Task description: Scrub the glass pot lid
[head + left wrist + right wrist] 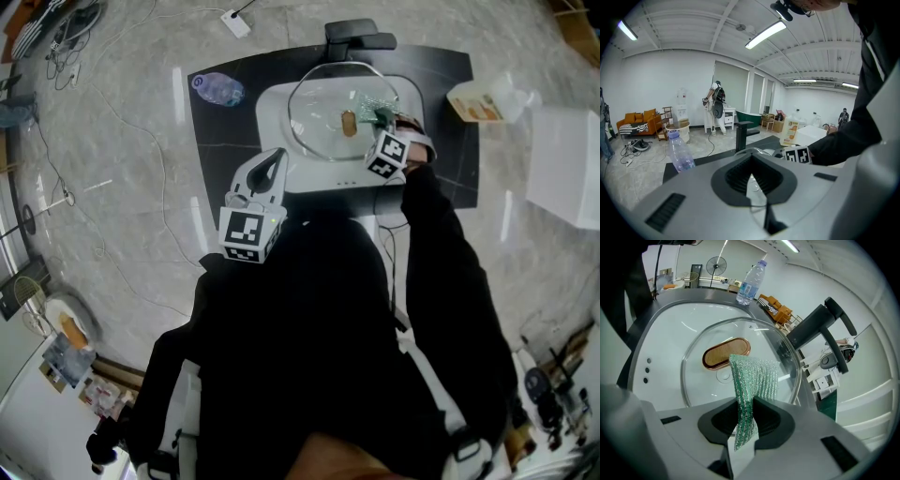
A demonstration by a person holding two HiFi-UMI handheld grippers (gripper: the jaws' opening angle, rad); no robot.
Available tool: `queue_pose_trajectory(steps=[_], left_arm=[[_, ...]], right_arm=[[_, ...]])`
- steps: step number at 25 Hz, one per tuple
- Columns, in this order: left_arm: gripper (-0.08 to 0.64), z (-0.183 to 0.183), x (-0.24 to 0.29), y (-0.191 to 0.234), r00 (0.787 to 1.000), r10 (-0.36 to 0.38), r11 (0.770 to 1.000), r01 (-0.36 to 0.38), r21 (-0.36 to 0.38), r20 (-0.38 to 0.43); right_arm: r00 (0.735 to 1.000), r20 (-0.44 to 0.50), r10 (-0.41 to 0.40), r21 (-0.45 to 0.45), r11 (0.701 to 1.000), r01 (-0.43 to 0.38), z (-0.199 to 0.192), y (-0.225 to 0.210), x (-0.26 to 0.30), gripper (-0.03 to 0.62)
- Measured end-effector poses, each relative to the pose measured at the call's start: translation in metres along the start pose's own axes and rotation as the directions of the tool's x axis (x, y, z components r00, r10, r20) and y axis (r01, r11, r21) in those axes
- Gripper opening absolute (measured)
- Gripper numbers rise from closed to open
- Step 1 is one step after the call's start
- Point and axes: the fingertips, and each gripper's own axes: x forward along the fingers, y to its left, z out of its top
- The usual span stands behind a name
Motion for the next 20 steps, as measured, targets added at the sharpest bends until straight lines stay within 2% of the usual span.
queue_pose_trajectory(steps=[20], left_arm=[[0.003,-0.005,-0.002,-0.003,1.0,-0.011,1.0,0.011,0.009,0.0]], right_arm=[[0.995,-0.053,0.086,0.008,0.996,-0.086,-0.023,0.053,0.002,0.074]])
